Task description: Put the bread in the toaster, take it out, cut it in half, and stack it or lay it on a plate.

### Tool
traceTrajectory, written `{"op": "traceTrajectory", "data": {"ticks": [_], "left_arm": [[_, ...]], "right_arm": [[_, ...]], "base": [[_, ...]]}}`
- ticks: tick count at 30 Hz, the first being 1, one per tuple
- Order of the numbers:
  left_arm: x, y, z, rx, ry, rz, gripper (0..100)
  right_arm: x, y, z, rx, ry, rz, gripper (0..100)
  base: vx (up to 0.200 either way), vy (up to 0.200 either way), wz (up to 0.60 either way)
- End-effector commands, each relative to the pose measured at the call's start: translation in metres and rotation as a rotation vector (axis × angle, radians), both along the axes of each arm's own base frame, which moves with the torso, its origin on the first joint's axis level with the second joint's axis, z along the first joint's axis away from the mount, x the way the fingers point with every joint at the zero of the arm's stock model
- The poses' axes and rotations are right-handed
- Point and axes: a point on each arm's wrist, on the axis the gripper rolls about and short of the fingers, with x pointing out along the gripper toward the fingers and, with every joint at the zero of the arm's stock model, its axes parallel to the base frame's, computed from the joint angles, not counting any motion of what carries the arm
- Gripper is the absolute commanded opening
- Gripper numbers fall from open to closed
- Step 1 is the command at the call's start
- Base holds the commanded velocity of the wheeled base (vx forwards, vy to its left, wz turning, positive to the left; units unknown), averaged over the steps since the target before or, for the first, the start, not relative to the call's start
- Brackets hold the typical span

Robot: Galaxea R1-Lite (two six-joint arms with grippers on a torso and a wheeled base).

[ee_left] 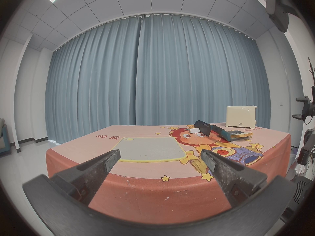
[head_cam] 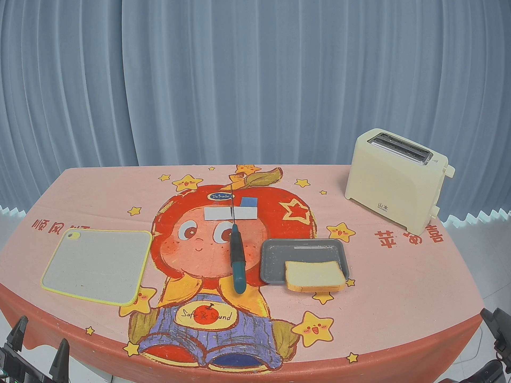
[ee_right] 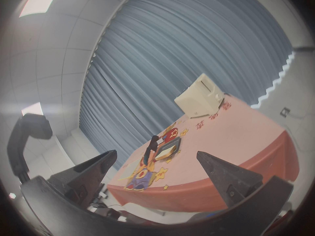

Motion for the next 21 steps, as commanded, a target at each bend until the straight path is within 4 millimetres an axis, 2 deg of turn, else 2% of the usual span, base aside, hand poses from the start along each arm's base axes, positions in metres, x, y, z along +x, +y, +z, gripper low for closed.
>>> {"op": "traceTrajectory", "data": {"ticks": [1, 11, 17, 21], "left_arm": [[0.001, 0.000, -0.005, 0.000, 0.017, 0.000, 100], [0.001, 0.000, -0.005, 0.000, 0.017, 0.000, 100], [0.001, 0.000, -0.005, 0.000, 0.017, 0.000, 100], [0.001, 0.000, -0.005, 0.000, 0.017, 0.000, 100]], "right_arm": [[0.005, 0.001, 0.004, 0.073, 0.072, 0.056, 100], [0.015, 0.002, 0.005, 0.241, 0.265, 0.140, 100], [0.029, 0.004, 0.013, 0.385, 0.378, 0.201, 100], [0.042, 0.009, 0.015, 0.409, 0.471, 0.251, 100]], "base": [[0.000, 0.000, 0.00], [0.000, 0.000, 0.00], [0.000, 0.000, 0.00], [0.000, 0.000, 0.00]]}}
